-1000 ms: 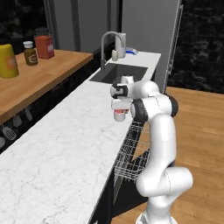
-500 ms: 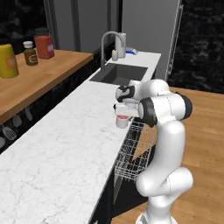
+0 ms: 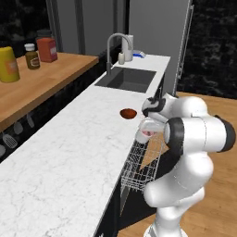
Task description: Pick up the cup and bowl from the counter, place them in the dishwasher, and close the dishwasher door.
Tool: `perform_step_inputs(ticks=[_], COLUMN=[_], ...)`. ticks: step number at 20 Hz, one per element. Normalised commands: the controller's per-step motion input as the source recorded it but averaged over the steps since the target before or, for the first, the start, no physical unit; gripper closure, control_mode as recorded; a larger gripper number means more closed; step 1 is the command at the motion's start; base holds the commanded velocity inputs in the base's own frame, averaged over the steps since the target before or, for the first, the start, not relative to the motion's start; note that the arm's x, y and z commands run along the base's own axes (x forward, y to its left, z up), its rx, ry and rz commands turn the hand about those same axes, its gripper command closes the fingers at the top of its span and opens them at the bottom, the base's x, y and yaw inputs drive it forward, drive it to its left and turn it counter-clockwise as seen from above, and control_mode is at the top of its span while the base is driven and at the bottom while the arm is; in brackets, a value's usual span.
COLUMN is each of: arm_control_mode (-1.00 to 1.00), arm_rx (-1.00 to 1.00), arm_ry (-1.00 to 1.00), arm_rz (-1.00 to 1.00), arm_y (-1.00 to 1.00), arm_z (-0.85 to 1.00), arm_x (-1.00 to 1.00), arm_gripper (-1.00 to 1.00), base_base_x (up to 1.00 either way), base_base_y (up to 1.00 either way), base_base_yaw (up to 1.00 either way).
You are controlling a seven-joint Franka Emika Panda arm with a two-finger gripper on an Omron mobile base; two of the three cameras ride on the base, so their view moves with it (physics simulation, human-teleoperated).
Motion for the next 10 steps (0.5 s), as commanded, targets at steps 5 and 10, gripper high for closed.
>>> perform_step_inputs(ticks=[5,10], arm_control_mode=[-1.0,-1.0], arm_rx=[0.0,-0.03], arm_ry=[-0.22,-0.06], arm_rz=[0.42,0.41], arm_y=[-0.6,-0.43], arm_z=[0.02,-0.02], arm_x=[-0.44,-0.04], arm_gripper=[1.0,1.0], base_base_x=[0.0,0.0], base_base_y=[0.0,0.0], base_base_yaw=[0.0,0.0])
